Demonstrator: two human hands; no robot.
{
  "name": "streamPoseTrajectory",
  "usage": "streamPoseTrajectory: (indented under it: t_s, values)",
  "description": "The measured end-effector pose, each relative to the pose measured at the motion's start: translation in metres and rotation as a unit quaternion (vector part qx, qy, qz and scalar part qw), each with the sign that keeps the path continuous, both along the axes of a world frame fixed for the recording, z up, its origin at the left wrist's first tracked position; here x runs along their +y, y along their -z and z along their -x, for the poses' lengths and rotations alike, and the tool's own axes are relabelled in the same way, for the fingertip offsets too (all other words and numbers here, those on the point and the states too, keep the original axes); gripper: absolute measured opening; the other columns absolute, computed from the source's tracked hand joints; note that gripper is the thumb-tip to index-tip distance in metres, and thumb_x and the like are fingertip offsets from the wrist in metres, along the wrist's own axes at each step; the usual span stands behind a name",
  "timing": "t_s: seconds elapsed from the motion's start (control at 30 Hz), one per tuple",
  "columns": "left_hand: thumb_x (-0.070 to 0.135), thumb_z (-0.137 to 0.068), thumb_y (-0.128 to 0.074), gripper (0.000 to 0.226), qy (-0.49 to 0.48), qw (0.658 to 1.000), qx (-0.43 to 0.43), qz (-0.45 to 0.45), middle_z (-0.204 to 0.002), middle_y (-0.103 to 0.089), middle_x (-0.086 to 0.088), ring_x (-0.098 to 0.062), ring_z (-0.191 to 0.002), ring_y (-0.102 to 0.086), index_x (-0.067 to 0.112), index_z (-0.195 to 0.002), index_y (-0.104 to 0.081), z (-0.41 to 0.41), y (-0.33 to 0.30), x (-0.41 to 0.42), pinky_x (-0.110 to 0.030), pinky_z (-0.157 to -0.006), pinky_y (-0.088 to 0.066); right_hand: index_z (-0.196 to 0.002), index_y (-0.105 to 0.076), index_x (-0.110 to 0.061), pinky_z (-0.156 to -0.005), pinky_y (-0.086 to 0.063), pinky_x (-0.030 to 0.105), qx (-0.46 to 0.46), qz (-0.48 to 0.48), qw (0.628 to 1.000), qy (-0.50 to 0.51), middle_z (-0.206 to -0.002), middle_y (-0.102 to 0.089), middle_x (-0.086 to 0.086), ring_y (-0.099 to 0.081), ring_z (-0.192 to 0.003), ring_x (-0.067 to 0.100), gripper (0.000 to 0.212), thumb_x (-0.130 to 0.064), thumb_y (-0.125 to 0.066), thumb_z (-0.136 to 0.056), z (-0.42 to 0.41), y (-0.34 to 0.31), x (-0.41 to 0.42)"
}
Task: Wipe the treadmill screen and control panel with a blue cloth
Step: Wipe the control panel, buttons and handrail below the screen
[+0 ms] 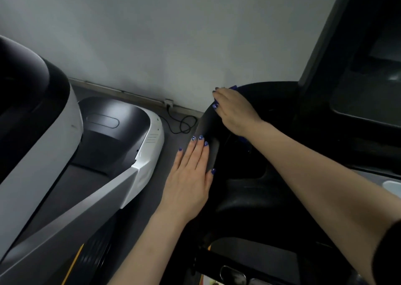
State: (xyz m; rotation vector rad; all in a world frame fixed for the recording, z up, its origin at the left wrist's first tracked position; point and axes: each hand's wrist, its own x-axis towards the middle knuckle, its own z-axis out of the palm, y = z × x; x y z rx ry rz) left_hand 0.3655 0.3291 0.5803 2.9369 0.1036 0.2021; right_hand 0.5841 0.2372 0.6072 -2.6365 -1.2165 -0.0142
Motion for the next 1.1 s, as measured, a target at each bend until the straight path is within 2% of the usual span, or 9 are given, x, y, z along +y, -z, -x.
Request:
streamPoseTrajectory:
  t_s: [0.07, 0.13, 0.3, 0.43, 0.53, 0.67, 0.8, 0.93, 1.1]
  values:
    - [0.036, -0.102, -0.027, 0.061, -0.009, 1.000, 0.004, 0.004, -0.162, -0.029, -0.010, -0.023, -0.152, -0.022, 0.004, -0.153, -0.034, 0.014, -0.002, 0.005, -0.043, -0.123, -0.017, -0.144, -0.040, 0.005, -0.115, -0.011, 0.023, -0.001, 0.005, 1.000, -0.026, -0.150, -0.041, 0.019, -0.036, -0.140, 0.030, 0.044, -0.011, -0.042, -0.103, 0.013, 0.001, 0.007]
    - [0.034, -0.103, -0.025, 0.060, -0.019, 1.000, 0.010, 0.011, -0.162, -0.029, -0.011, -0.023, -0.152, -0.020, 0.003, -0.153, -0.034, 0.030, -0.005, 0.011, -0.043, -0.124, -0.015, -0.145, -0.039, 0.004, -0.115, -0.009, 0.022, -0.009, 0.017, 0.998, -0.051, -0.152, -0.038, 0.018, -0.033, -0.142, 0.029, 0.044, -0.011, -0.041, -0.104, 0.023, 0.002, 0.010]
    - [0.034, -0.102, -0.022, 0.060, -0.055, 0.998, 0.020, 0.024, -0.162, -0.030, -0.011, -0.025, -0.152, -0.020, 0.002, -0.152, -0.035, 0.066, -0.005, 0.027, -0.043, -0.124, -0.013, -0.126, -0.058, 0.014, -0.110, -0.028, 0.034, 0.012, 0.002, 0.994, -0.105, -0.129, -0.059, 0.028, -0.056, -0.123, 0.040, 0.038, -0.005, -0.051, -0.094, 0.062, 0.004, 0.011]
    - [0.033, -0.101, -0.020, 0.062, -0.073, 0.996, 0.031, 0.029, -0.162, -0.029, -0.012, -0.025, -0.153, -0.018, 0.002, -0.153, -0.032, 0.087, -0.004, 0.032, -0.047, -0.124, -0.015, -0.137, -0.051, 0.006, -0.117, -0.020, 0.031, 0.021, 0.007, 0.992, -0.125, -0.143, -0.051, 0.021, -0.046, -0.135, 0.034, 0.041, -0.011, -0.048, -0.100, 0.093, 0.005, 0.007]
    - [0.034, -0.100, -0.018, 0.063, -0.078, 0.996, 0.034, 0.032, -0.162, -0.029, -0.012, -0.026, -0.153, -0.017, 0.002, -0.153, -0.033, 0.102, -0.005, 0.034, -0.047, -0.124, -0.013, -0.134, -0.055, 0.005, -0.115, -0.020, 0.028, 0.020, -0.008, 0.989, -0.147, -0.139, -0.055, 0.020, -0.049, -0.132, 0.033, 0.041, -0.013, -0.049, -0.098, 0.122, 0.003, 0.003]
    - [0.035, -0.099, -0.015, 0.065, -0.083, 0.995, 0.041, 0.044, -0.164, -0.025, -0.010, -0.023, -0.154, -0.011, 0.004, -0.154, -0.031, 0.126, -0.004, 0.032, -0.043, -0.124, -0.006, -0.129, -0.060, 0.005, -0.113, -0.030, 0.034, 0.028, -0.023, 0.983, -0.180, -0.132, -0.059, 0.020, -0.055, -0.125, 0.034, 0.045, -0.019, -0.045, -0.094, 0.162, 0.007, -0.003]
    - [0.030, -0.098, -0.015, 0.064, -0.105, 0.992, 0.030, 0.060, -0.161, -0.031, -0.012, -0.026, -0.153, -0.016, 0.002, -0.152, -0.034, 0.145, -0.005, 0.035, -0.046, -0.124, -0.010, -0.133, -0.057, 0.003, -0.115, -0.034, 0.043, 0.053, -0.032, 0.977, -0.205, -0.138, -0.056, 0.019, -0.050, -0.131, 0.033, 0.045, -0.017, -0.051, -0.094, 0.204, 0.008, -0.008]
    - [0.012, -0.099, -0.033, 0.054, -0.115, 0.991, 0.024, 0.056, -0.160, -0.033, -0.015, -0.031, -0.153, -0.014, 0.000, -0.152, -0.033, 0.160, -0.009, 0.045, -0.049, -0.123, -0.010, -0.138, -0.053, -0.001, -0.119, -0.029, 0.042, 0.064, -0.019, 0.972, -0.225, -0.143, -0.053, 0.014, -0.044, -0.137, 0.028, 0.052, -0.028, -0.037, -0.097, 0.242, 0.008, -0.014]
    - [0.009, -0.096, -0.022, 0.058, -0.119, 0.992, 0.019, 0.040, -0.160, -0.032, -0.016, -0.032, -0.153, -0.013, -0.001, -0.151, -0.033, 0.170, -0.019, 0.052, -0.050, -0.123, -0.008, -0.143, -0.049, -0.004, -0.120, -0.027, 0.045, 0.099, -0.023, 0.964, -0.245, -0.150, -0.046, 0.011, -0.037, -0.143, 0.025, 0.053, -0.026, -0.036, -0.096, 0.279, 0.009, -0.023]
